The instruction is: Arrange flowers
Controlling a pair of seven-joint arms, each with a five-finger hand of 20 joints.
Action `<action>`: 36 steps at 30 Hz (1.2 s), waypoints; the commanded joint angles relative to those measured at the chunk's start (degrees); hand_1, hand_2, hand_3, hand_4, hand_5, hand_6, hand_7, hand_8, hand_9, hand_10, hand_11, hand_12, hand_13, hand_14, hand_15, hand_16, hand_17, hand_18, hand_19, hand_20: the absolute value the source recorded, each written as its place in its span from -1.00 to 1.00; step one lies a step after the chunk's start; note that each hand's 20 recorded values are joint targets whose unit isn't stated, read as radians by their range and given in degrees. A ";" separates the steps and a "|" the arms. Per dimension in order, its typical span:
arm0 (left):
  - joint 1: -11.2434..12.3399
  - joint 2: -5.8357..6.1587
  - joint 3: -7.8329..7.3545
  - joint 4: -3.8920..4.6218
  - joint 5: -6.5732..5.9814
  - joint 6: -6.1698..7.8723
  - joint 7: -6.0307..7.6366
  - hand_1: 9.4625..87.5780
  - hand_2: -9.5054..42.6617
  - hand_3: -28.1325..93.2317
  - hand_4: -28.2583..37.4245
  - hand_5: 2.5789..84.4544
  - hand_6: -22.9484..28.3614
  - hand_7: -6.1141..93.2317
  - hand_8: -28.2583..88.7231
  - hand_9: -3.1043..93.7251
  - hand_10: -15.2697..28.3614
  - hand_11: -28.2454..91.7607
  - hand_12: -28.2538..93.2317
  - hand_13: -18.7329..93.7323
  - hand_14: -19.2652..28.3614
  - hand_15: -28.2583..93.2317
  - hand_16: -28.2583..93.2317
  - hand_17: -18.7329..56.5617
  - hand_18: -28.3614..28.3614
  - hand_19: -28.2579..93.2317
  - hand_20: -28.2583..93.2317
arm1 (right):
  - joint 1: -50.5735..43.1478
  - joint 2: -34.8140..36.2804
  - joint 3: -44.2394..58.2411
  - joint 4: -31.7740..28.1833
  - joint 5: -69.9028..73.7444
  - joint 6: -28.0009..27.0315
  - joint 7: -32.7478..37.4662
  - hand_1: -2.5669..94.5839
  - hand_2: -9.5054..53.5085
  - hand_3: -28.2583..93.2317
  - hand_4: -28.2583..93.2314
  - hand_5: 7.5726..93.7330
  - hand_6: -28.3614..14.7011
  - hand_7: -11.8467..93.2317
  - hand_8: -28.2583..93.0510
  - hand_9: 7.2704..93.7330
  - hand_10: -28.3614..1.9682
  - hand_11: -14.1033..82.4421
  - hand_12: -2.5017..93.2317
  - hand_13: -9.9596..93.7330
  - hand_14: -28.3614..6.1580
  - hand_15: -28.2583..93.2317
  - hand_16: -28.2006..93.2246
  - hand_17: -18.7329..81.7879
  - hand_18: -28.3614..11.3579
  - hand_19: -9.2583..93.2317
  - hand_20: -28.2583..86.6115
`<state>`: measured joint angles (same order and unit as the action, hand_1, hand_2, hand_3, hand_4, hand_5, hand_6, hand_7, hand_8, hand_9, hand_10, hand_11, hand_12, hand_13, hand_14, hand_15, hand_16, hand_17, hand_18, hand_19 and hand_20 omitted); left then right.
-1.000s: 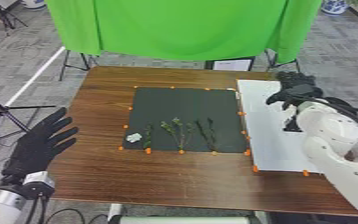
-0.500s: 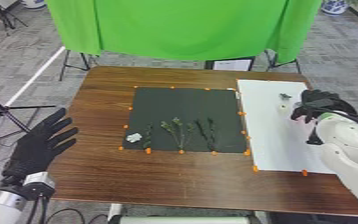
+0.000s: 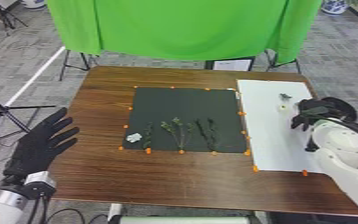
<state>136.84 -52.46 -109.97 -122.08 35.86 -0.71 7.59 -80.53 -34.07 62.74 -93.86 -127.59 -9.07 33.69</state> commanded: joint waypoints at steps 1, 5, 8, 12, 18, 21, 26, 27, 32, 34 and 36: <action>-0.20 0.52 0.28 0.30 -0.02 -0.40 -0.02 -0.66 -0.74 0.62 -1.00 -0.47 0.03 -0.55 -0.69 -0.50 0.19 -0.30 -0.24 -0.40 0.45 -0.11 -0.51 -0.81 0.66 0.00 -0.38 | 0.90 0.17 -3.62 2.46 -2.43 13.36 -1.71 -0.20 -0.96 0.86 -1.00 -0.04 0.33 0.23 -0.68 0.19 0.28 0.23 -0.19 0.38 0.22 0.67 -0.10 -0.12 -0.48 0.68 0.23; 0.09 0.66 0.15 0.25 -0.08 -0.32 0.04 -0.66 -0.75 0.63 -1.00 -0.47 0.03 -0.55 -0.69 -0.50 0.19 -0.30 -0.24 -0.39 0.45 -0.10 -0.51 -0.81 0.66 0.00 -0.38 | 1.21 0.33 -4.25 1.25 -3.78 16.40 -3.24 0.04 -0.89 0.79 -1.00 0.32 0.40 0.22 -0.58 0.69 0.47 0.04 0.06 0.59 0.32 0.65 -0.04 0.00 -0.47 0.75 0.23; 0.42 0.64 -0.16 0.16 -0.09 -0.37 0.06 -0.66 -0.75 0.63 -1.00 -0.47 0.03 -0.55 -0.69 -0.50 0.19 -0.31 -0.24 -0.40 0.44 -0.10 -0.51 -0.81 0.66 0.00 -0.38 | 2.72 -0.37 -5.16 -1.49 -3.85 18.64 -4.54 0.07 -0.97 0.82 -1.00 0.46 0.40 0.16 -0.61 0.79 0.51 0.02 0.07 0.64 0.35 0.66 -0.02 0.03 -0.47 0.77 0.24; 0.25 1.00 -0.11 0.26 -0.12 -0.35 -0.24 -0.66 -0.74 0.62 -1.00 -0.47 0.03 -0.55 -0.69 -0.50 0.19 -0.30 -0.24 -0.39 0.44 -0.11 -0.51 -0.81 0.66 0.00 -0.38 | 9.80 -3.35 -11.41 -4.94 -6.29 20.95 -7.86 0.02 -1.00 0.91 -0.98 0.49 0.38 0.14 -0.60 0.82 0.50 -0.02 0.10 0.65 0.34 0.66 -0.01 0.04 -0.48 0.78 0.25; -1.19 1.11 1.33 0.68 -0.13 -0.62 -0.91 -0.66 -0.74 0.62 -1.00 -0.47 0.03 -0.55 -0.69 -0.50 0.19 -0.30 -0.24 -0.39 0.44 -0.11 -0.51 -0.81 0.66 0.00 -0.38 | 21.09 -14.26 -22.28 -5.24 -6.26 21.84 -13.72 0.00 -1.00 0.91 -0.94 0.50 0.37 0.17 -0.61 0.83 0.50 -0.06 0.16 0.64 0.34 0.67 0.01 0.03 -0.47 0.78 0.25; -1.51 1.18 1.79 0.77 -0.11 -0.57 -1.03 -0.66 -0.74 0.62 -1.00 -0.47 0.03 -0.55 -0.69 -0.50 0.19 -0.30 -0.24 -0.40 0.44 -0.11 -0.51 -0.81 0.66 0.00 -0.38 | 24.28 -20.72 -26.29 -2.86 -6.48 21.52 -16.33 0.00 -1.00 0.91 -0.94 0.49 0.37 0.18 -0.61 0.83 0.51 -0.05 0.17 0.64 0.34 0.67 0.01 0.03 -0.47 0.78 0.25; -2.97 1.32 2.86 1.27 -0.20 -0.57 -1.25 -0.66 -0.74 0.62 -1.00 -0.47 0.03 -0.55 -0.69 -0.50 0.18 -0.30 -0.24 -0.40 0.44 -0.11 -0.51 -0.81 0.66 0.00 -0.38 | 26.97 -28.96 -31.58 2.72 -9.11 19.25 -18.90 0.01 -1.00 0.90 -0.96 0.47 0.39 0.19 -0.60 0.82 0.51 -0.04 0.18 0.63 0.34 0.68 0.02 0.03 -0.45 0.78 0.25; -3.17 1.34 3.03 1.28 -0.14 -0.45 -1.03 -0.66 -0.74 0.62 -1.00 -0.47 0.03 -0.55 -0.69 -0.50 0.18 -0.30 -0.24 -0.40 0.44 -0.11 -0.51 -0.81 0.66 0.00 -0.38 | 27.60 -30.27 -32.79 4.30 -9.54 19.76 -19.24 0.01 -1.00 0.90 -0.96 0.46 0.39 0.19 -0.61 0.82 0.52 -0.04 0.18 0.62 0.35 0.68 0.02 0.03 -0.45 0.78 0.25; -3.21 1.35 3.25 1.12 0.04 0.11 -0.21 -0.66 -0.74 0.63 -1.00 -0.47 0.03 -0.55 -0.69 -0.50 0.18 -0.30 -0.24 -0.40 0.44 -0.11 -0.51 -0.81 0.66 0.00 -0.38 | 28.84 -35.48 -35.75 10.60 -11.70 16.34 -19.24 0.01 -1.00 0.90 -0.97 0.46 0.40 0.20 -0.61 0.81 0.53 -0.05 0.18 0.62 0.35 0.69 0.02 0.02 -0.45 0.77 0.25; -3.07 1.28 3.22 1.06 0.03 0.35 -0.08 -0.66 -0.74 0.62 -1.00 -0.47 0.03 -0.55 -0.69 -0.50 0.18 -0.30 -0.24 -0.40 0.44 -0.11 -0.51 -0.81 0.66 0.00 -0.38 | 29.31 -37.03 -36.64 12.85 -12.14 16.07 -19.46 0.01 -1.00 0.90 -0.98 0.45 0.40 0.20 -0.61 0.81 0.53 -0.05 0.18 0.61 0.34 0.69 0.02 0.02 -0.45 0.77 0.25; -2.60 1.19 3.33 0.89 0.03 0.71 0.36 -0.66 -0.74 0.62 -1.00 -0.47 0.03 -0.55 -0.69 -0.50 0.18 -0.30 -0.24 -0.40 0.44 -0.11 -0.51 -0.81 0.66 0.00 -0.38 | 29.35 -38.39 -36.95 14.53 -13.17 15.39 -20.04 0.01 -1.00 0.90 -0.98 0.45 0.40 0.20 -0.61 0.81 0.53 -0.05 0.18 0.61 0.34 0.69 0.02 0.02 -0.45 0.77 0.25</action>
<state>133.38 -51.18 -106.79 -120.89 35.81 -0.74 7.19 -51.61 -66.46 28.53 -83.69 -138.71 7.83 14.76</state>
